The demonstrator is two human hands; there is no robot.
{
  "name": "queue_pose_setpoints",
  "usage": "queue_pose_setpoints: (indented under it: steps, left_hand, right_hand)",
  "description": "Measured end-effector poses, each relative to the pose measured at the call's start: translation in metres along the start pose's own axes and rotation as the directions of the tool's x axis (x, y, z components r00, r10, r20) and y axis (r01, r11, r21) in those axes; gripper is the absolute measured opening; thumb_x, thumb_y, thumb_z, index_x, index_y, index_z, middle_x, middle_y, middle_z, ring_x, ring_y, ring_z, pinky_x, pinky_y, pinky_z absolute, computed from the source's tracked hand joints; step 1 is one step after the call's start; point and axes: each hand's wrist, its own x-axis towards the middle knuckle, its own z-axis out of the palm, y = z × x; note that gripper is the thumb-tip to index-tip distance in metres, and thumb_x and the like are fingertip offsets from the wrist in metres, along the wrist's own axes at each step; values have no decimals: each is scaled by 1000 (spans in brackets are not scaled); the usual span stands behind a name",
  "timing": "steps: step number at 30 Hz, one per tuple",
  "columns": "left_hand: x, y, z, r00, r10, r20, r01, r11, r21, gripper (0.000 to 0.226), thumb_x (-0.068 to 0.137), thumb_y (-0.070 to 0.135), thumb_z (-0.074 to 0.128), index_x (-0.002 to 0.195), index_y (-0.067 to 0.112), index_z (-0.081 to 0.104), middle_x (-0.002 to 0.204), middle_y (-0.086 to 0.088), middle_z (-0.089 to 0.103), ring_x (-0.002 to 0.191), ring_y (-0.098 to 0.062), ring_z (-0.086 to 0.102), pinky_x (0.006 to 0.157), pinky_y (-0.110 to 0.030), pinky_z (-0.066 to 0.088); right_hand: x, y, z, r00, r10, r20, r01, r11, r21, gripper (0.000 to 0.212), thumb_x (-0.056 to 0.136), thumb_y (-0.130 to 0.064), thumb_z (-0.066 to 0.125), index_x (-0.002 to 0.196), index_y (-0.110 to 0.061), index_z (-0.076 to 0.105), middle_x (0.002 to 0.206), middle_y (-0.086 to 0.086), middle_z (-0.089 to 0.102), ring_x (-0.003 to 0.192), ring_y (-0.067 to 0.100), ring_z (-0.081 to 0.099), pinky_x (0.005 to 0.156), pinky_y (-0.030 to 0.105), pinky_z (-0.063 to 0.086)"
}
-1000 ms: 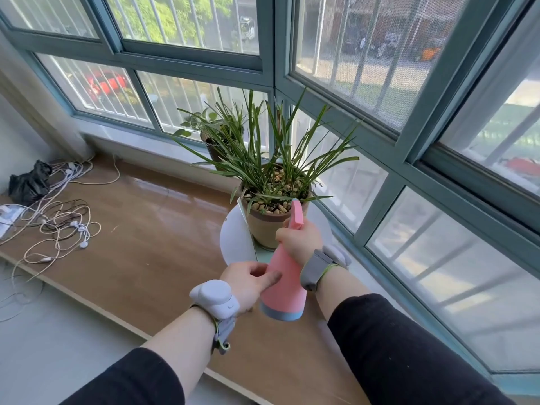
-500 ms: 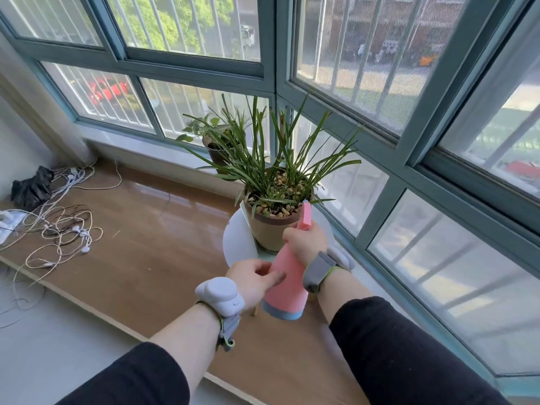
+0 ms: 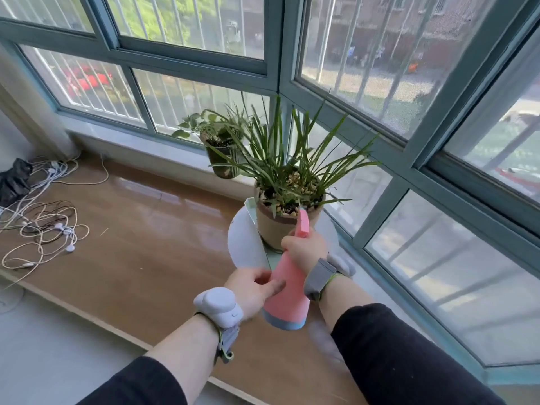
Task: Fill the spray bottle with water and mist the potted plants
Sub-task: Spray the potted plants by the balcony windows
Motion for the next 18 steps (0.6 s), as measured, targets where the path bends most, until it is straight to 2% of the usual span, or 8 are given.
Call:
queue_pose_setpoints:
  steps: [5,8,11,14,18]
  left_hand:
    - [2,-30,-41,998,33,56,-33,999,-5,33,84,38,69,112,22,72,107,8,73,98,-9,66,81,-21,47]
    - [3,-47,-77,993,63,95,-69,996,54,29,83,40,67,101,18,73,103,1,74,95,-16,67,86,-32,50]
    - [4,-62,-111,987,100,128,-111,991,76,30,82,42,66,101,20,73,100,2,74,95,-16,67,85,-32,50]
    - [3,-78,-148,982,123,142,-132,990,57,39,82,44,67,114,22,70,108,8,72,102,-12,65,87,-25,49]
    - [3,-94,-184,980,166,112,-171,985,36,38,82,44,68,113,22,71,108,7,73,103,-10,65,88,-24,48]
  right_hand:
    - [-14,-11,44,994,55,-90,-51,998,46,19,68,-12,57,85,-17,60,72,-3,59,69,20,55,55,26,37]
    - [-27,-25,76,981,99,-168,-94,995,38,12,66,-12,58,72,-23,57,64,-9,55,59,10,50,49,22,30]
    - [-42,-40,108,951,123,-282,-103,991,83,10,54,-18,55,63,-22,55,56,-14,51,52,5,46,47,21,29]
    - [-55,-53,144,923,119,-365,-73,988,138,23,43,-24,48,65,-23,55,53,-17,49,50,0,43,47,20,30]
    - [-69,-70,178,903,97,-418,-14,980,197,29,44,-28,50,72,-29,55,63,-20,55,58,-1,49,54,22,34]
